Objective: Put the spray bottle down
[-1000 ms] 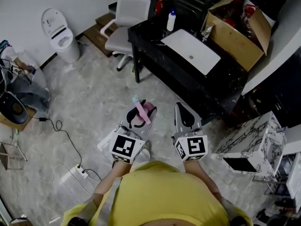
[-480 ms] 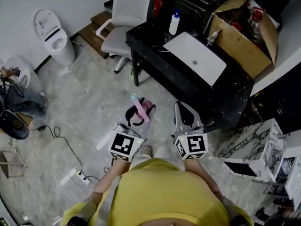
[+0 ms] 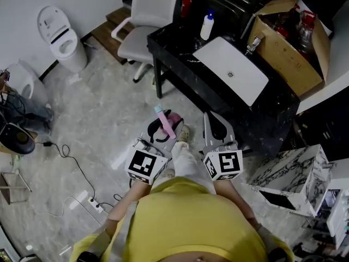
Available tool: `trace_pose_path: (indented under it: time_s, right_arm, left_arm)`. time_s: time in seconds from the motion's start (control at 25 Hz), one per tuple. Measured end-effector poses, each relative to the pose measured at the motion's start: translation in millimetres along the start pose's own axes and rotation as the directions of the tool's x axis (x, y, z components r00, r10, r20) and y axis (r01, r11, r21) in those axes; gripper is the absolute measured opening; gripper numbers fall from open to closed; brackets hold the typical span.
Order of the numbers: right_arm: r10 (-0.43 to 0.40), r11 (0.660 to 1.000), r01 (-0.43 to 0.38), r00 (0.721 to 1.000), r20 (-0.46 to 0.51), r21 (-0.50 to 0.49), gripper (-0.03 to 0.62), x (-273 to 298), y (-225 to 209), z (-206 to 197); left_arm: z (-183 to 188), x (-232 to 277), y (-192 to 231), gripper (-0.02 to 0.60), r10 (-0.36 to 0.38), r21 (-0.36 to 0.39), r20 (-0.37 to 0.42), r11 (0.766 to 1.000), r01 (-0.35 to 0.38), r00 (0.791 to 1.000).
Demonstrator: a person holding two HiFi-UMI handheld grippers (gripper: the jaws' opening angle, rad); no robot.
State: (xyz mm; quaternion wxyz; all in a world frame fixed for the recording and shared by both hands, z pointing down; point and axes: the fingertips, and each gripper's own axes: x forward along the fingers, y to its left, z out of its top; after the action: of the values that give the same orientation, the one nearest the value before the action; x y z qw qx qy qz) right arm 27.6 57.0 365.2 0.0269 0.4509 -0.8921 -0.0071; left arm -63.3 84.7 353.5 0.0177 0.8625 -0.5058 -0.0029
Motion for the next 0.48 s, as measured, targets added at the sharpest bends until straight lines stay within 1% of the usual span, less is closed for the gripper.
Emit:
trace_pose_path:
  time_s: [0.24, 0.36, 0.48]
  right_arm:
    - [0.023, 1.0, -0.023, 1.0, 0.01, 0.001, 0.0, 57, -25, -4]
    - [0.037, 0.999, -0.037, 0.999, 0.008, 0.005, 0.0, 96, -44, -6]
    - [0.044, 0.999, -0.044, 0.999, 0.011, -0.002, 0.0, 136, -67, -2]
  left_arm:
    - [-5, 47, 33, 0.166, -0.012, -0.015, 0.013, 1.0, 0.012, 1.0]
    - [-7, 80, 55, 0.167, -0.018, -0.029, 0.023, 0.999, 0.019, 1.0]
    - [-4, 118, 78, 0.167, -0.021, -0.026, 0.023, 0.999, 0.022, 1.0]
